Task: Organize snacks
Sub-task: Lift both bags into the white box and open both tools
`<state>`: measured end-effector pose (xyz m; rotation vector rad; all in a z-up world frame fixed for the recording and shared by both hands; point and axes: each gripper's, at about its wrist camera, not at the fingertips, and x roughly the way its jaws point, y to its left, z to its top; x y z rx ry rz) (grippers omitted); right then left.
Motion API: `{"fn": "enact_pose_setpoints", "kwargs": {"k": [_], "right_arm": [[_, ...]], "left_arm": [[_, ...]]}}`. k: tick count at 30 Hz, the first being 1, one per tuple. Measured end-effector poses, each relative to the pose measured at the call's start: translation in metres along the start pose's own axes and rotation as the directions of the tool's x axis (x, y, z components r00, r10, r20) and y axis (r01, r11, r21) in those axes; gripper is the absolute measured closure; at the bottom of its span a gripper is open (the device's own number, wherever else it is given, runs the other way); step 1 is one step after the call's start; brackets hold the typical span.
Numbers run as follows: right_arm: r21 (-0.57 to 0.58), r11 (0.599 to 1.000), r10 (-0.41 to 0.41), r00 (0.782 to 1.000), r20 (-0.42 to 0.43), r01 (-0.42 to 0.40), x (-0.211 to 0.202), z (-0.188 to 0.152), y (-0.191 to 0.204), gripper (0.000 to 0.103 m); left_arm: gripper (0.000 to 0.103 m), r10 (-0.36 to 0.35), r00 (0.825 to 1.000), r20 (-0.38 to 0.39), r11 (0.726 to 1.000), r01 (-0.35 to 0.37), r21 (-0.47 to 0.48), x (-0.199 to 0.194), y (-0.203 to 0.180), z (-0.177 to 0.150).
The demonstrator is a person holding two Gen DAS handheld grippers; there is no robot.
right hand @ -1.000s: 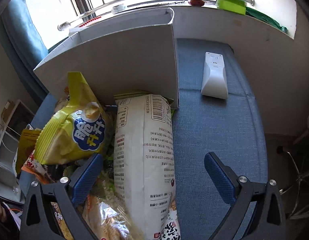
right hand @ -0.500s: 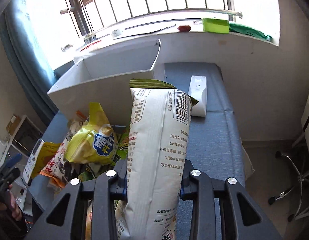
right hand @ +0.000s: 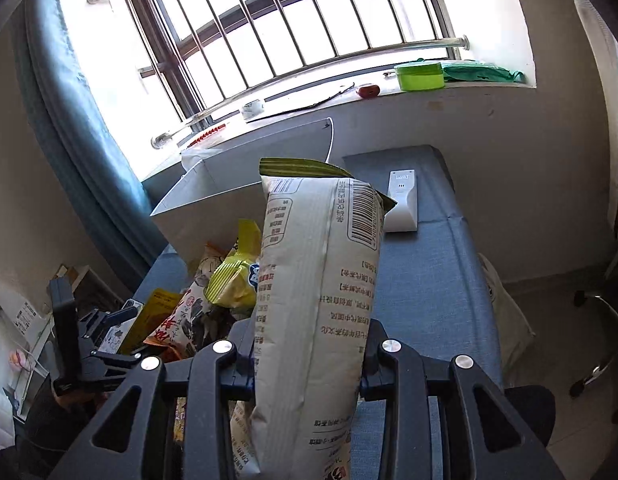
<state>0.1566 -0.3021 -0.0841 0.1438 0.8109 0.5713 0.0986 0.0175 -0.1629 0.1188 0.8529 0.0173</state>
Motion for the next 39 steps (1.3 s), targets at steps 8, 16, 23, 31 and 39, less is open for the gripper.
{"fn": "enact_pose_setpoints", "kwargs": {"k": [8, 16, 23, 31, 39], "right_arm": [[-0.023, 0.999, 0.032, 0.999, -0.026, -0.033, 0.010, -0.006, 0.012, 0.066], [-0.063, 0.995, 0.079, 0.997, 0.008, -0.078, 0.024, 0.029, 0.036, 0.066], [-0.098, 0.992, 0.085, 0.996, 0.036, -0.082, 0.066, 0.122, 0.064, 0.066], [-0.114, 0.993, 0.023, 0.999, -0.034, -0.027, 0.147, 0.201, 0.093, 0.063], [-0.107, 0.993, 0.058, 0.995, 0.078, -0.050, 0.144, 0.218, 0.100, 0.000]], "left_arm": [[0.063, -0.082, 0.991, 0.106, 0.991, 0.092, -0.096, -0.038, 0.019, -0.001], [0.063, -0.161, 0.938, 0.307, 0.963, 0.218, -0.161, -0.080, 0.039, 0.052], [0.063, -0.128, 0.943, 0.307, 0.953, 0.202, -0.225, -0.042, 0.057, 0.148], [0.055, -0.071, 0.970, 0.233, 0.942, 0.142, -0.303, 0.013, 0.085, 0.213], [0.000, -0.045, 0.981, 0.189, 0.937, 0.107, -0.332, 0.011, 0.105, 0.202]]}}
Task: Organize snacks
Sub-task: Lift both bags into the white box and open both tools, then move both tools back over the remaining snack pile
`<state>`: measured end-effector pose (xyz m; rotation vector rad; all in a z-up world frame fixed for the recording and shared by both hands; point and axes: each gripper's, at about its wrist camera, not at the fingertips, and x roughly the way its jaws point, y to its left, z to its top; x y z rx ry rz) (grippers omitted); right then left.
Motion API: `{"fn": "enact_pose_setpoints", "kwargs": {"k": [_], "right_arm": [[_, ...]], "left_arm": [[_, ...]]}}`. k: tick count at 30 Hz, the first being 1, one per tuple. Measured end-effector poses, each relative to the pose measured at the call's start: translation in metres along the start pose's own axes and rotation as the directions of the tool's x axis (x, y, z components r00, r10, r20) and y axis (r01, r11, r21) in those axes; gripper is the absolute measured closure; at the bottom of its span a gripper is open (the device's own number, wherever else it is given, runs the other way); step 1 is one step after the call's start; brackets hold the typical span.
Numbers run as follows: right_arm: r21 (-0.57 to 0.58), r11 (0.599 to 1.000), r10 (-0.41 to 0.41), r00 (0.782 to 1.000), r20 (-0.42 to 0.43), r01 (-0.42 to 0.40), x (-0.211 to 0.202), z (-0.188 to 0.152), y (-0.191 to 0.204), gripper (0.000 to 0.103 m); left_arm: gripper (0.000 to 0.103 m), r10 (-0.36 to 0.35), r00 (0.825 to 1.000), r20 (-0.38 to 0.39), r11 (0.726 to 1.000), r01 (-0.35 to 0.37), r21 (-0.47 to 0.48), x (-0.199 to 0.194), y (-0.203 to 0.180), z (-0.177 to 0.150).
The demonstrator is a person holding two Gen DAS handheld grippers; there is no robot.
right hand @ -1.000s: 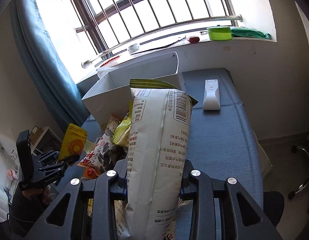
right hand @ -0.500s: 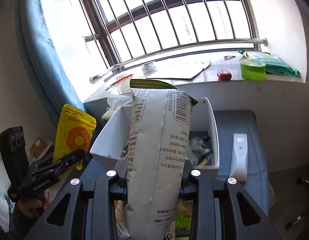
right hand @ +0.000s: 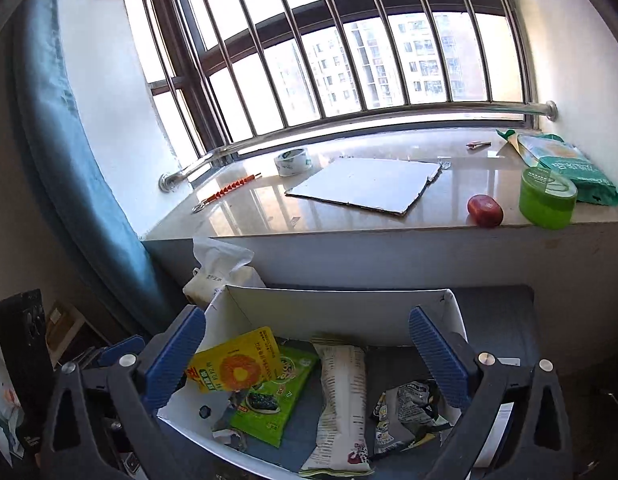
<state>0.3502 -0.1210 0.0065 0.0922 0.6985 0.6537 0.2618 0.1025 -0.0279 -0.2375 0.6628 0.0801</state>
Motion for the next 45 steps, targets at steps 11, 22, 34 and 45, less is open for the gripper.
{"fn": "enact_pose_setpoints", "kwargs": {"k": [11, 22, 34, 45], "right_arm": [[-0.009, 0.998, 0.065, 0.994, 0.084, -0.064, -0.068, -0.038, 0.001, 0.000], [-0.073, 0.993, 0.088, 0.996, -0.002, -0.088, -0.156, -0.156, -0.016, 0.000], [-0.005, 0.998, -0.063, 0.995, -0.081, 0.062, -0.172, -0.256, -0.038, 0.000], [-0.207, 0.967, -0.196, 0.956, -0.220, 0.151, -0.123, -0.281, -0.029, 0.000]], "left_arm": [[0.000, -0.064, 0.992, 0.108, 0.991, 0.051, 0.125, -0.069, -0.022, -0.039], [0.000, -0.104, 0.985, 0.141, 0.985, 0.082, 0.154, -0.131, -0.024, -0.138], [0.000, -0.124, 0.991, 0.056, 0.989, 0.119, 0.090, -0.134, -0.029, -0.209], [0.000, -0.124, 0.992, 0.014, 0.986, 0.121, 0.115, -0.121, -0.043, -0.214]]}}
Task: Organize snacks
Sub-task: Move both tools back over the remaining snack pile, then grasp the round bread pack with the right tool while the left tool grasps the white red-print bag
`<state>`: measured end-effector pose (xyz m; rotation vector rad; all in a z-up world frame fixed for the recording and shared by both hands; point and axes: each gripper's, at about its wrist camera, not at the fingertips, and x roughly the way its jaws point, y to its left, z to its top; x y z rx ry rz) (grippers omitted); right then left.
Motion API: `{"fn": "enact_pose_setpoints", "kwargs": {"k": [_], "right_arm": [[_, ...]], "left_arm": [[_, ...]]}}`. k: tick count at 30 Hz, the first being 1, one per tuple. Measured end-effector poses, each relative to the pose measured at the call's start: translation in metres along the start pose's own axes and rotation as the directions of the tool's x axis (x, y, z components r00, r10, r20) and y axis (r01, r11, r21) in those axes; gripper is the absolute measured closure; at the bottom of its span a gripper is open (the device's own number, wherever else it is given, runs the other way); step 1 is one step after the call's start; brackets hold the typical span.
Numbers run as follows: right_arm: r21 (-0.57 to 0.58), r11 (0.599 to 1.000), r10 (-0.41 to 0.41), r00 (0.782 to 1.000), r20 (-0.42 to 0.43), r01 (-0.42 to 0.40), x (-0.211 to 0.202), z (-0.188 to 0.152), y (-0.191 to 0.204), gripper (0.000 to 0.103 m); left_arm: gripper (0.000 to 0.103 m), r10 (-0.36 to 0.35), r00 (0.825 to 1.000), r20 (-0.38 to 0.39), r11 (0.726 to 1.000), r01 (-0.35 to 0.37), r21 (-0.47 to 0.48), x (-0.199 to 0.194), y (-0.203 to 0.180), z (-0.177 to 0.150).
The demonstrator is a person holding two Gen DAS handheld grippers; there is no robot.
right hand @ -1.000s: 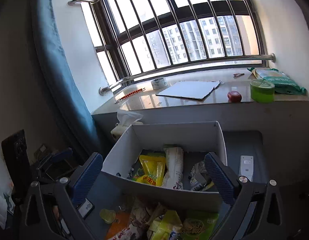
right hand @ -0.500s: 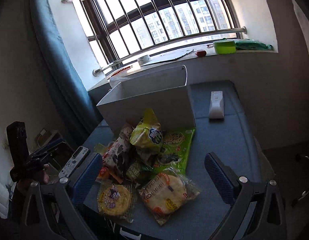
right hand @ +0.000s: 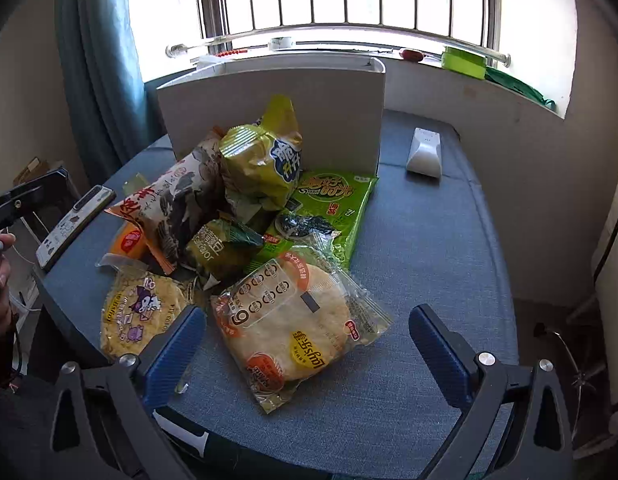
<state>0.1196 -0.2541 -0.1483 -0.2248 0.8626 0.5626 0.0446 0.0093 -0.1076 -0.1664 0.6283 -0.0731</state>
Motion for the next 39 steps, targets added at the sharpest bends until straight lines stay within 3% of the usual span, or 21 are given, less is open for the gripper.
{"fn": "enact_pose_setpoints", "kwargs": {"k": [3, 10, 11, 13, 15, 21, 24, 32, 33, 35, 39], "right_arm": [[-0.096, 0.995, -0.032, 0.999, -0.027, 0.029, 0.011, -0.001, 0.006, 0.000], [-0.256, 0.966, 0.027, 0.996, -0.083, -0.047, 0.033, -0.003, 0.014, 0.000], [-0.249, 0.967, 0.036, 0.995, -0.094, -0.058, 0.035, -0.002, 0.013, 0.000], [-0.222, 0.970, 0.080, 0.991, -0.104, -0.101, 0.033, -0.001, 0.010, 0.019], [-0.208, 0.972, 0.088, 0.991, -0.101, -0.108, 0.030, -0.002, 0.008, 0.024], [-0.068, 0.986, 0.151, 0.988, -0.039, -0.154, 0.004, -0.009, -0.006, 0.025], [0.003, 0.986, 0.167, 0.986, 0.017, -0.167, -0.014, -0.009, -0.014, 0.025], [0.057, 0.988, 0.136, 0.987, 0.086, -0.141, -0.038, 0.000, -0.019, 0.025], [0.063, 0.988, 0.135, 0.987, 0.088, -0.141, -0.032, 0.001, -0.020, 0.025], [0.071, 0.987, 0.135, 0.987, 0.091, -0.142, -0.032, 0.001, -0.019, 0.025], [0.081, 0.986, 0.138, 0.986, 0.097, -0.146, -0.033, 0.001, -0.021, 0.025]], "left_arm": [[0.000, -0.013, 1.000, -0.017, 1.000, 0.013, 0.005, 0.003, -0.002, -0.002], [0.000, -0.014, 0.998, -0.054, 1.000, 0.015, 0.020, 0.014, -0.006, -0.004], [0.000, -0.010, 0.998, -0.058, 1.000, 0.012, 0.021, 0.016, -0.006, -0.004], [0.000, -0.013, 0.997, -0.072, 1.000, 0.014, 0.021, 0.020, -0.006, -0.004], [0.000, -0.011, 0.996, -0.086, 1.000, 0.013, 0.020, 0.026, -0.007, -0.002], [0.000, -0.031, 0.985, -0.172, 0.999, 0.038, 0.036, 0.059, -0.015, 0.011], [0.000, -0.051, 0.969, -0.242, 0.998, 0.055, 0.009, 0.085, -0.017, 0.020], [0.001, -0.006, 0.948, -0.320, 0.999, 0.018, 0.035, 0.129, -0.022, 0.034], [0.005, -0.008, 0.946, -0.324, 0.999, 0.020, 0.034, 0.132, -0.019, 0.034], [0.052, -0.027, 0.938, -0.346, 0.999, 0.034, 0.012, 0.137, -0.014, 0.033], [0.060, -0.020, 0.952, -0.305, 0.998, 0.038, 0.054, 0.119, -0.017, 0.034]]}}
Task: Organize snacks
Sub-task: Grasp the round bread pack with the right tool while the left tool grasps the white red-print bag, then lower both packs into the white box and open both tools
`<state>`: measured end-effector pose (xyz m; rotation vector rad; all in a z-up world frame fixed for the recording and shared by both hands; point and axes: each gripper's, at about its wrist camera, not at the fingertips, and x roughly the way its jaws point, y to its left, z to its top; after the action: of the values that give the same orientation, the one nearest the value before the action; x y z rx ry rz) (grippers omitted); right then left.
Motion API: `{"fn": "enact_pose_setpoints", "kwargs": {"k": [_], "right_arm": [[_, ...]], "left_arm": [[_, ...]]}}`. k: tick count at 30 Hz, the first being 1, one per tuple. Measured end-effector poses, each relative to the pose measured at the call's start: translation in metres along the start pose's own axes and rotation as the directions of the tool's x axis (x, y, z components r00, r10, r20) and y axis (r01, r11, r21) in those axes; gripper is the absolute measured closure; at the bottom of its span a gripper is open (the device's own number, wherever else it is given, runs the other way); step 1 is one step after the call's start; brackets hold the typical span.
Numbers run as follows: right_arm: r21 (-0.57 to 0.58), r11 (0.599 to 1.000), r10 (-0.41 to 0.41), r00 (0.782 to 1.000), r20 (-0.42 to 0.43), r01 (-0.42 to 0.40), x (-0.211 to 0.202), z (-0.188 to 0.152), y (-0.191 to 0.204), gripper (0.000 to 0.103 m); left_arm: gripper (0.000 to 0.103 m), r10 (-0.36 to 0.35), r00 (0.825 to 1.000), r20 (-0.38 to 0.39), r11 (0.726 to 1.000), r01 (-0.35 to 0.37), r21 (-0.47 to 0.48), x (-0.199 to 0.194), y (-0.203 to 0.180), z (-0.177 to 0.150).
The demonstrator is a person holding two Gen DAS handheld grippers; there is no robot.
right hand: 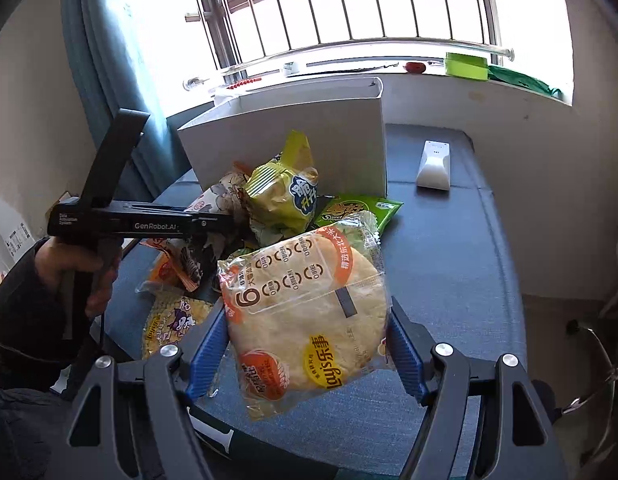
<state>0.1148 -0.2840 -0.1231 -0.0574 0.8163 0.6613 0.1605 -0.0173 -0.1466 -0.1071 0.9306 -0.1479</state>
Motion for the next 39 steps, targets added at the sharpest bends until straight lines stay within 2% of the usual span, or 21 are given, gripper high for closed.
{"fn": "enact_pose_setpoints", "kwargs": {"k": [3, 6, 10, 13, 15, 18, 19, 24, 25, 26, 27, 28, 29, 32, 39], "right_arm": [[0.017, 1.000, 0.004, 1.000, 0.018, -0.004, -0.003, 0.002, -0.001, 0.025], [0.046, 0.999, 0.017, 0.999, 0.043, -0.019, -0.004, 0.011, -0.003, 0.025], [0.068, 0.996, 0.043, 0.994, 0.100, -0.050, -0.003, 0.040, -0.001, 0.025], [0.063, 0.996, 0.057, 0.986, 0.155, -0.068, 0.000, 0.077, 0.002, 0.025], [0.049, 0.996, 0.064, 0.981, 0.184, -0.075, 0.007, 0.107, 0.005, 0.025], [0.082, 0.997, -0.017, 0.982, 0.187, 0.002, 0.028, 0.154, 0.003, 0.025], [0.101, 0.995, -0.022, 0.982, 0.186, 0.003, 0.036, 0.169, 0.001, 0.025], [0.126, 0.992, -0.039, 0.989, 0.139, 0.022, 0.086, 0.230, -0.001, 0.025], [0.133, 0.991, -0.036, 0.991, 0.131, 0.019, 0.095, 0.238, -0.002, 0.024], [0.148, 0.989, -0.039, 0.991, 0.126, 0.020, 0.104, 0.245, -0.004, 0.021], [0.162, 0.987, -0.033, 0.992, 0.119, 0.014, 0.112, 0.250, -0.008, 0.008], [0.163, 0.987, -0.020, 0.993, 0.117, 0.001, 0.117, 0.255, -0.009, 0.000], [0.158, 0.987, -0.027, 0.992, 0.121, 0.008, 0.120, 0.257, -0.009, 0.000], [0.141, 0.989, -0.056, 0.989, 0.140, 0.036, 0.117, 0.254, -0.008, 0.000], [0.208, 0.978, -0.022, 0.983, 0.182, -0.016, 0.095, 0.239, -0.023, 0.000]], "left_arm": [[0.061, 0.014, 0.997, 0.079, 1.000, -0.014, 0.003, -0.026, 0.002, -0.005], [0.063, -0.003, 0.988, 0.156, 1.000, 0.007, -0.031, -0.052, 0.011, -0.003], [0.063, 0.003, 0.959, 0.282, 0.998, 0.016, -0.063, -0.086, 0.025, 0.010], [0.063, -0.001, 0.942, 0.334, 0.995, 0.036, -0.098, -0.098, 0.041, 0.033], [0.063, 0.010, 0.933, 0.360, 0.993, 0.033, -0.113, -0.101, 0.050, 0.055], [0.063, 0.018, 0.924, 0.382, 0.989, 0.039, -0.142, -0.097, 0.058, 0.095], [0.063, 0.029, 0.924, 0.381, 0.989, 0.030, -0.148, -0.095, 0.063, 0.107], [0.062, 0.077, 0.945, 0.318, 0.983, -0.018, -0.182, -0.062, 0.088, 0.155], [0.060, 0.100, 0.946, 0.308, 0.983, -0.047, -0.175, -0.056, 0.091, 0.160], [0.048, 0.121, 0.949, 0.290, 0.983, -0.074, -0.168, -0.050, 0.092, 0.162], [0.036, 0.133, 0.955, 0.265, 0.982, -0.090, -0.167, -0.044, 0.095, 0.164], [0.008, 0.138, 0.959, 0.247, 0.980, -0.097, -0.171, -0.039, 0.099, 0.165], [0.000, 0.138, 0.957, 0.254, 0.980, -0.096, -0.172, -0.039, 0.102, 0.163], [0.000, 0.154, 0.946, 0.284, 0.980, -0.110, -0.163, -0.045, 0.107, 0.153], [0.000, 0.125, 0.942, 0.312, 0.987, -0.088, -0.131, -0.071, 0.104, 0.133]]}}
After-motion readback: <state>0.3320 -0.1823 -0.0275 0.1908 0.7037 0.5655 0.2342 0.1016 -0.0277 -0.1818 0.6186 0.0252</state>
